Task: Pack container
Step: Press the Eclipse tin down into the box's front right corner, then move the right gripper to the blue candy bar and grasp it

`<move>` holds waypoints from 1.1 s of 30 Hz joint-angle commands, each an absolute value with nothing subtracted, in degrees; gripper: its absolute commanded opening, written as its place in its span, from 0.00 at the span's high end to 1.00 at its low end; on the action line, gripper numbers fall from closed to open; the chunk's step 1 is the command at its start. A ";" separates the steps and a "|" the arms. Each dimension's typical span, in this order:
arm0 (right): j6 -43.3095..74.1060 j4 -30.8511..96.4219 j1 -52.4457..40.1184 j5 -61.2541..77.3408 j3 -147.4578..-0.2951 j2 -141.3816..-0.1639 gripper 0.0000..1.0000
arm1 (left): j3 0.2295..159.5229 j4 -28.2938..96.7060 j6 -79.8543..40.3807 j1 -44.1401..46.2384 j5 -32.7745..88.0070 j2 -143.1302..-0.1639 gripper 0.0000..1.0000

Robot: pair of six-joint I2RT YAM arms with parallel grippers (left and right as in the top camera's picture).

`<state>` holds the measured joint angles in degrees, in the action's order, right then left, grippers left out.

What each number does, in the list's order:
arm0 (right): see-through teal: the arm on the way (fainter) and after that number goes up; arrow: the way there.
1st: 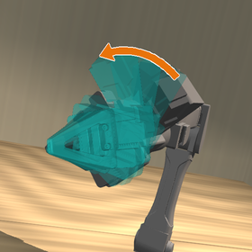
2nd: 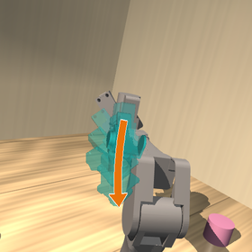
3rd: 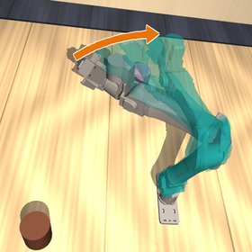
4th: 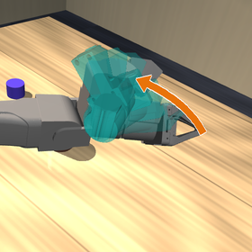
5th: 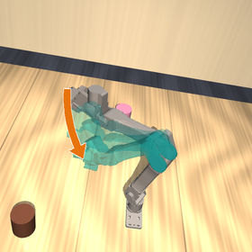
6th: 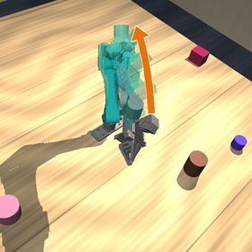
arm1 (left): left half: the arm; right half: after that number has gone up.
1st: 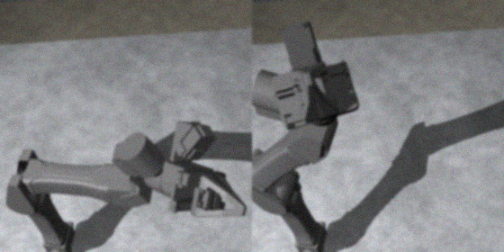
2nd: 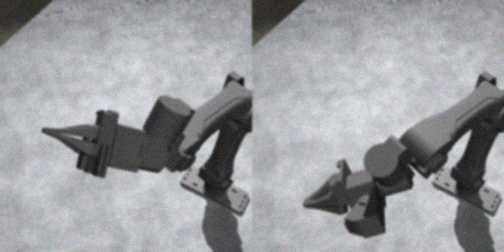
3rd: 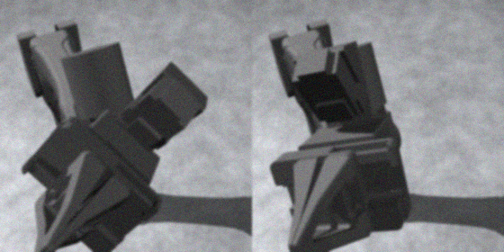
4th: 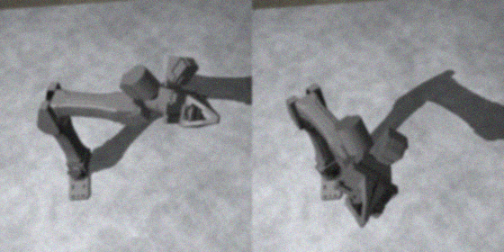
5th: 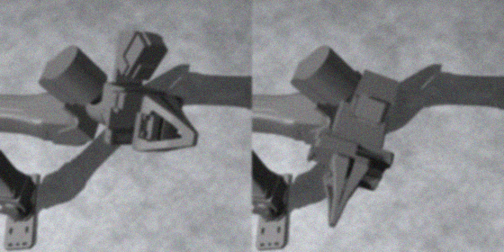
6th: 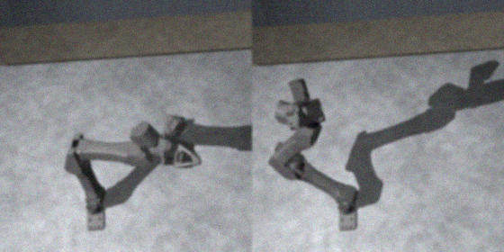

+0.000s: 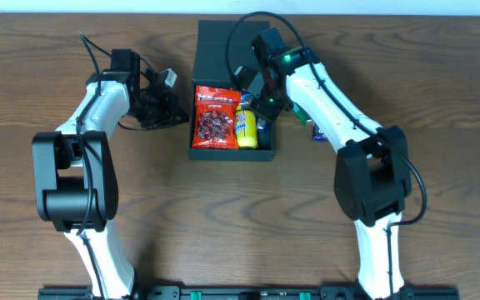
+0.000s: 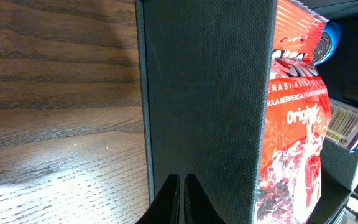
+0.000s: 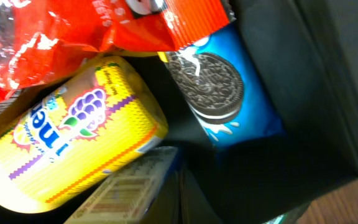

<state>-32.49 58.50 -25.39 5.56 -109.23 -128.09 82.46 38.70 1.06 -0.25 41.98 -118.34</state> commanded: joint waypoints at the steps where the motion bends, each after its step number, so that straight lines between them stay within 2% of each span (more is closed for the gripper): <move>1: -31.79 58.72 -26.28 6.09 -109.12 -126.93 0.99 | 82.08 38.70 0.84 -0.08 41.80 -118.76 0.94; 33: -29.78 62.78 -26.89 9.37 -110.15 -122.87 0.99 | 82.08 38.50 0.82 -0.08 41.80 -118.76 0.94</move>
